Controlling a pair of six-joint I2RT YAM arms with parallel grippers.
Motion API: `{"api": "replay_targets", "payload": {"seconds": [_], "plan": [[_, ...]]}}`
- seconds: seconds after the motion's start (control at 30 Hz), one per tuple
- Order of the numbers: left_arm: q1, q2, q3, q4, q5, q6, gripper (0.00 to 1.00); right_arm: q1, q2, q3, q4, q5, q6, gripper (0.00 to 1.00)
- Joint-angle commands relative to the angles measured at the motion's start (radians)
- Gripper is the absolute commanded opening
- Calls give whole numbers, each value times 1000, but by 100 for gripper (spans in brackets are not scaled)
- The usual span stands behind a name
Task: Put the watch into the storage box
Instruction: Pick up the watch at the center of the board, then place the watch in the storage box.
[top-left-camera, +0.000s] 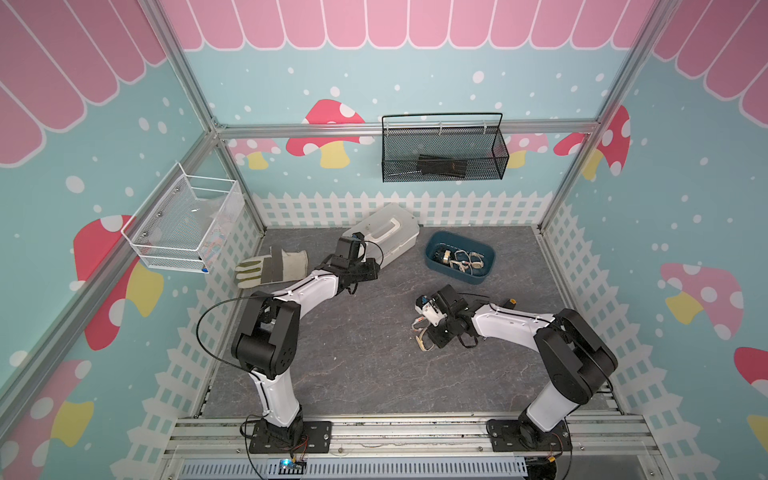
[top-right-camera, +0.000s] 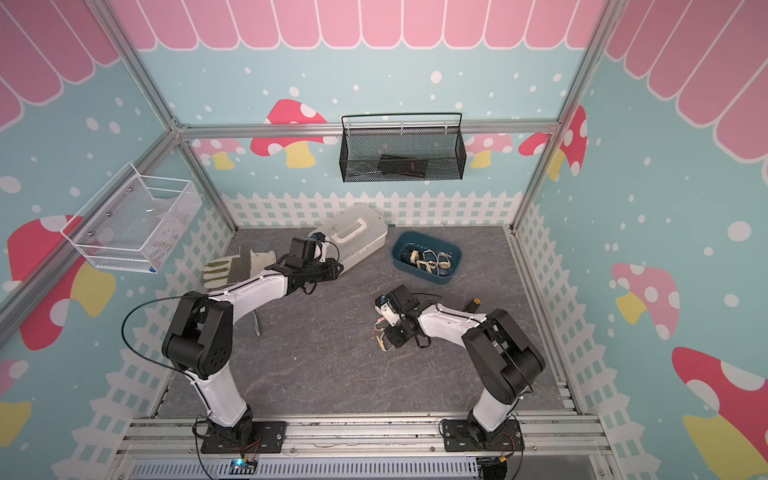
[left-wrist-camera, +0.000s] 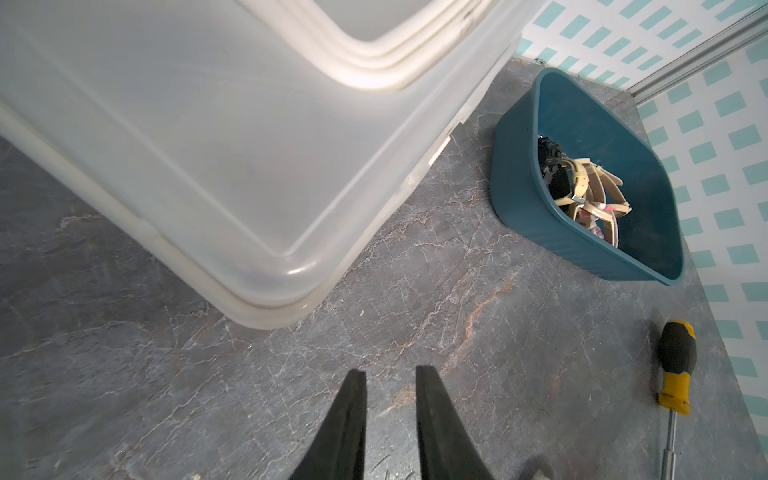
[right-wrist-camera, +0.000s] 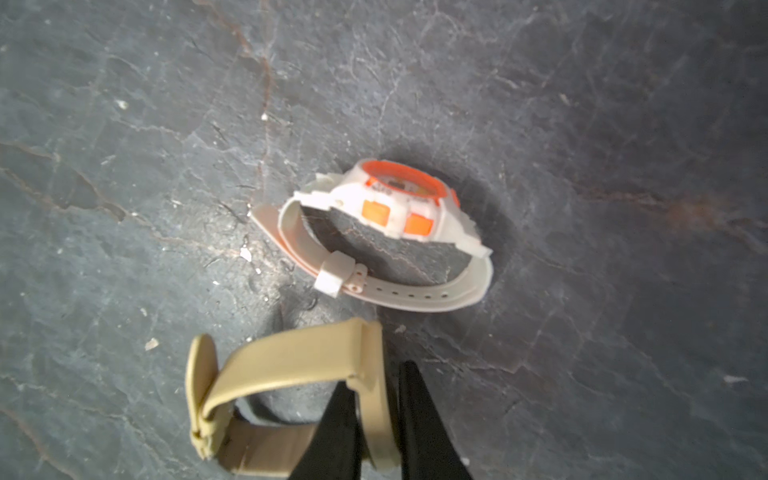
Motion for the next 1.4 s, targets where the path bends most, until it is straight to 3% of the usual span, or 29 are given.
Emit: {"api": "replay_targets", "payload": {"seconds": [0.0,0.2,0.37,0.47,0.67,1.0,1.37], "plan": [[6,-31,-7,17,10,24,25,9,6,17,4,30,12,10],[7,-45,-14,16,5,28,25,8,-62,11,7,79,-3,0],[7,-55,-19,17,6,29,25,-9,-166,37,33,131,-22,0],[2,-61,-23,16,12,35,25,-73,-161,120,29,132,-19,0],[-24,-94,-55,16,18,86,25,-213,-22,335,22,158,41,0],[-147,-122,-100,-14,66,295,26,-297,339,698,-64,279,60,0],[-169,-91,-112,-31,143,338,26,-367,430,769,-70,299,57,0]]}}
